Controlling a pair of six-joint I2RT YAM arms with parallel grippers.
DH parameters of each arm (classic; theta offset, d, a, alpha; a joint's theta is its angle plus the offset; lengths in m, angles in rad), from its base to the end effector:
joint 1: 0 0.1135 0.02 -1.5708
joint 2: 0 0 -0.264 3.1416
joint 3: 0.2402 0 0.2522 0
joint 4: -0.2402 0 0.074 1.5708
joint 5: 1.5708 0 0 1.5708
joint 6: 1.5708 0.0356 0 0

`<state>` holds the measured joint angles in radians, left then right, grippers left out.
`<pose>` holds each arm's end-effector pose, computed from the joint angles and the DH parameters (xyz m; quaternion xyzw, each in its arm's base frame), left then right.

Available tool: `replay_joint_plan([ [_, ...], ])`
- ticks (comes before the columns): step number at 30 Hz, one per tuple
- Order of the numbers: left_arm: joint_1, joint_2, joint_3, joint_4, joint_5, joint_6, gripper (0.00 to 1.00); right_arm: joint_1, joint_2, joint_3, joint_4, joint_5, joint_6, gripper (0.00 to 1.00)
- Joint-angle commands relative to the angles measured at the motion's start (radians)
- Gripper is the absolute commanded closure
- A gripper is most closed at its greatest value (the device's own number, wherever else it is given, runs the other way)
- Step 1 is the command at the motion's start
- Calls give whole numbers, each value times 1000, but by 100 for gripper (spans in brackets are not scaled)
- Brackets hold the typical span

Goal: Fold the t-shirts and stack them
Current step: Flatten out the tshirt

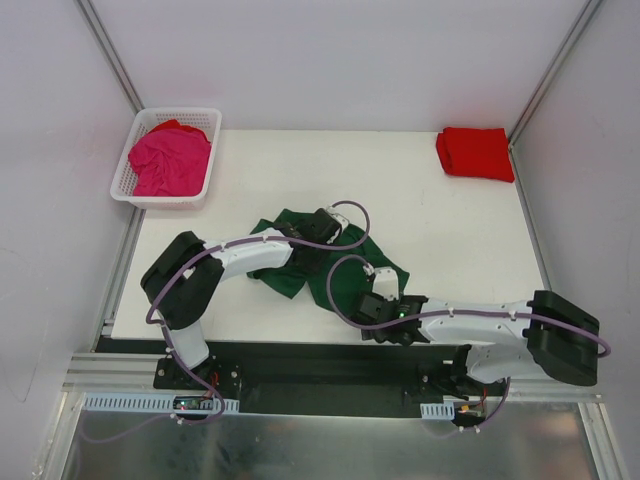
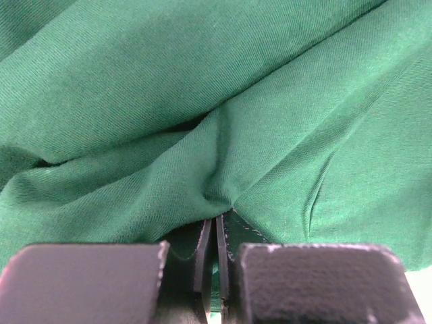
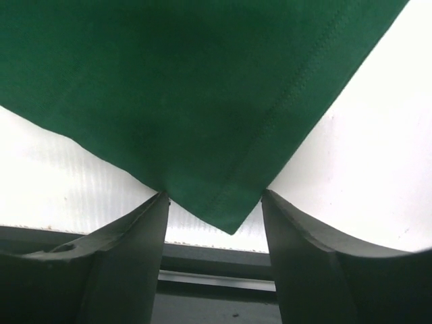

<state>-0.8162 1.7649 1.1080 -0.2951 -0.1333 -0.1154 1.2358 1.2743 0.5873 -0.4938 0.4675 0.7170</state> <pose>0.2534 -0.2626 0.1814 0.3072 0.8996 -0.0798 0.2999 0.0844 0.1935 0.1592 -0.2014 0.9340 0.0289 0.2938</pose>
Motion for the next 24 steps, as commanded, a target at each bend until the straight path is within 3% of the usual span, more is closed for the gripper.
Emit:
replay_joint_plan([
  [1, 12, -41, -20, -27, -11, 10, 100, 8, 59, 26, 31, 33, 25, 44],
  [6, 14, -44, -30, -27, -14, 10, 100, 13, 114, 45, 46, 30, 15, 52],
  [9, 14, -45, -31, -29, -17, 14, 100, 20, 145, 54, 52, 28, 15, 63],
  [16, 14, -42, -30, -27, -20, 11, 100, 33, 171, 59, 51, 31, 19, 99],
  [22, 14, -62, -30, -29, -52, 2, 100, 65, 163, 71, 20, 59, 10, 99],
  [24, 14, -77, -27, -29, -64, -3, 91, 85, 154, 86, 2, 75, 7, 98],
])
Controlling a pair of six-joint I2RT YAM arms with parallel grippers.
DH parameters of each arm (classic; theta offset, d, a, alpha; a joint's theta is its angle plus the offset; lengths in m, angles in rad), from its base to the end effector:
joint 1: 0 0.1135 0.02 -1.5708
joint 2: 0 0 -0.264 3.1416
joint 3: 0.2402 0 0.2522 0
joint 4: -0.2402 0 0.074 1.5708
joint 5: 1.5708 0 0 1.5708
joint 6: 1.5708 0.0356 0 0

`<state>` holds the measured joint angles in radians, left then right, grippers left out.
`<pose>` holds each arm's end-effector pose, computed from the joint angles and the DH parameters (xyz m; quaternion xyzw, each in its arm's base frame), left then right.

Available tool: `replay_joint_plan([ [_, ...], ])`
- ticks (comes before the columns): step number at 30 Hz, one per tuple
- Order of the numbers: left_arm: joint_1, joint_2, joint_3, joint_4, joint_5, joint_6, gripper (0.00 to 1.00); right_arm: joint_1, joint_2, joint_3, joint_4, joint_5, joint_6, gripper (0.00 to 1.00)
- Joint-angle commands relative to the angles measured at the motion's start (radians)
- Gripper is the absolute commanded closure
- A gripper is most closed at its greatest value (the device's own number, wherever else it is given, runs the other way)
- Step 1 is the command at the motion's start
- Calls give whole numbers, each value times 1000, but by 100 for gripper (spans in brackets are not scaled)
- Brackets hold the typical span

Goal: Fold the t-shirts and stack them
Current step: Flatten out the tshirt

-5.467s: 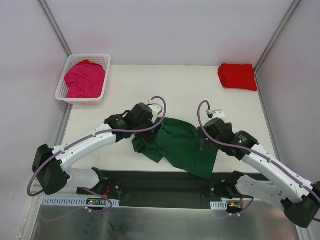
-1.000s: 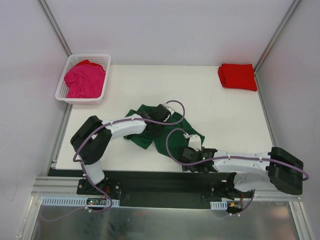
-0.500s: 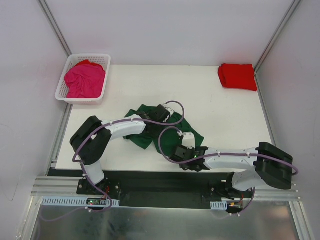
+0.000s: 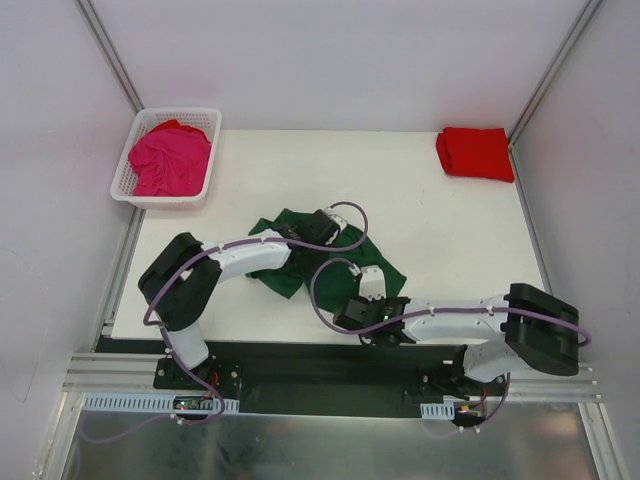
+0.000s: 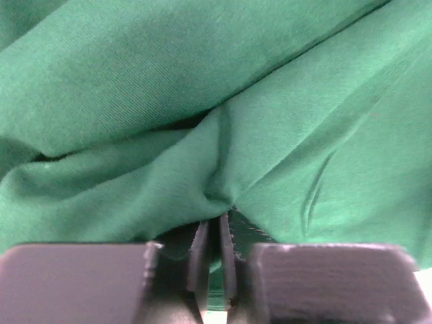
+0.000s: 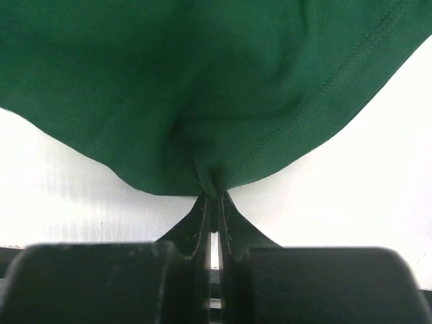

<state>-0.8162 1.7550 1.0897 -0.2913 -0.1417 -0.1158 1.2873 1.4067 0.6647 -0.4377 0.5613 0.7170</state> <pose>0.2510 -0.2596 0.1797 0.3061 0.9005 -0.0752 0.2997 0.0847 0.2229 0.1564 -0.2135 0.9196 0.0110 0.3295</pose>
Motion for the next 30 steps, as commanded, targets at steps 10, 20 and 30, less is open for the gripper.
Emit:
replay_joint_plan([
  [10, 14, -278, 29, -80, -134, -12, 1, 122, -58, 75, -242, 69, 61, 99],
  [20, 20, -526, -23, -152, -202, -68, 1, 182, -172, 328, -498, 222, -16, 99],
  [30, 18, -727, -155, -174, -130, -194, 1, 184, -195, 665, -409, 324, -456, 99],
])
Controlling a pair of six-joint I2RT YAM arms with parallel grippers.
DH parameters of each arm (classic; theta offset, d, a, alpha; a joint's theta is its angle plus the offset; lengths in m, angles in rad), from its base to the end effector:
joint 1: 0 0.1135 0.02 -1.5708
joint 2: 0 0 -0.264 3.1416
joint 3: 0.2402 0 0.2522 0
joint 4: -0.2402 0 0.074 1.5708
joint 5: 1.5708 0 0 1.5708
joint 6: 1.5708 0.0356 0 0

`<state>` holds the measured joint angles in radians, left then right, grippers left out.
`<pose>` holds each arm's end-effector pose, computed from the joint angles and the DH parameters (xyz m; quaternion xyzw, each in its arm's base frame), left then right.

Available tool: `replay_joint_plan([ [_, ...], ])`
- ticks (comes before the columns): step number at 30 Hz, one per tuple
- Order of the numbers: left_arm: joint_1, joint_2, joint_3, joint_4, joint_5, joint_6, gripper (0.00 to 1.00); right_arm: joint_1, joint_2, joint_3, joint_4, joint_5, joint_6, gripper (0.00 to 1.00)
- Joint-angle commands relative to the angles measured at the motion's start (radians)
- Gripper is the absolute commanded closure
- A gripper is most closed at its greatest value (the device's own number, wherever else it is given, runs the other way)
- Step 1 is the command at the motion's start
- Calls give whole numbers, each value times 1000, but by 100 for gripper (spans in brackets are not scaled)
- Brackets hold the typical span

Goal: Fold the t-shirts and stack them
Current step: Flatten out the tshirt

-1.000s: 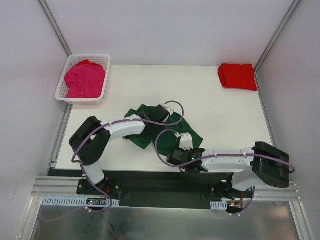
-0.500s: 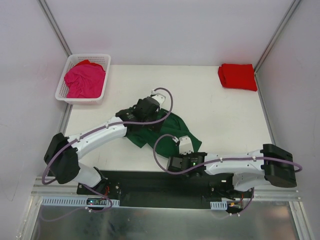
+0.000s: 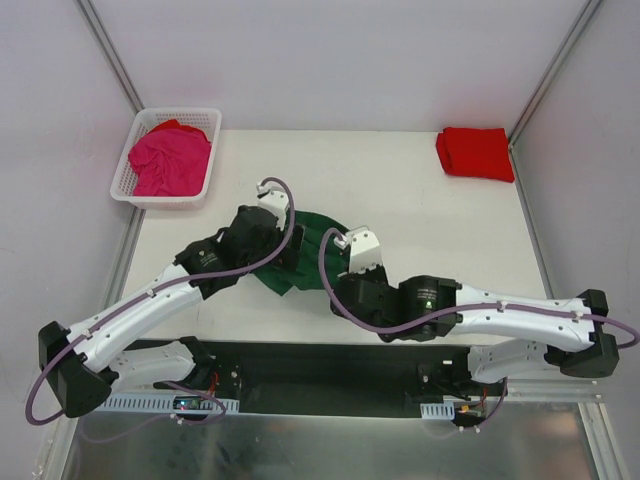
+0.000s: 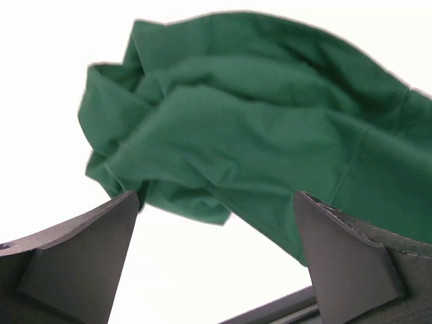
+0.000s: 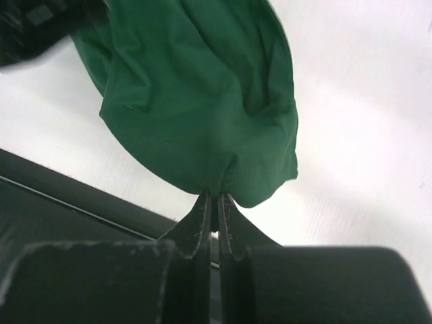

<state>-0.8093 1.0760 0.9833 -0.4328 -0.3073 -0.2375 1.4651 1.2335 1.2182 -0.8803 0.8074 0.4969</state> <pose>0.1716 -0.1645 0.3288 0.1682 0.8431 -0.1317 0.4935 0.0509 0.2361 0.3419 -0.2887 0.8286 0.0470 0.4774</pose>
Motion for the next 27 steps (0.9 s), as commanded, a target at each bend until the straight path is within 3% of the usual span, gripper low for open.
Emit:
replay_joint_plan([
  [1, 10, -57, -67, -32, 43, -83, 1, 5, -22, 125, 46, 87, -263, 99],
  [9, 2, -145, -133, -32, 68, -140, 1, -25, -3, 319, 151, 99, -599, 98],
  [16, -24, -211, -201, -32, 56, -190, 1, -52, 7, 455, 247, 73, -791, 99],
  [27, -36, -275, -294, -27, 56, -273, 1, -112, 0, 475, 260, 136, -821, 99],
])
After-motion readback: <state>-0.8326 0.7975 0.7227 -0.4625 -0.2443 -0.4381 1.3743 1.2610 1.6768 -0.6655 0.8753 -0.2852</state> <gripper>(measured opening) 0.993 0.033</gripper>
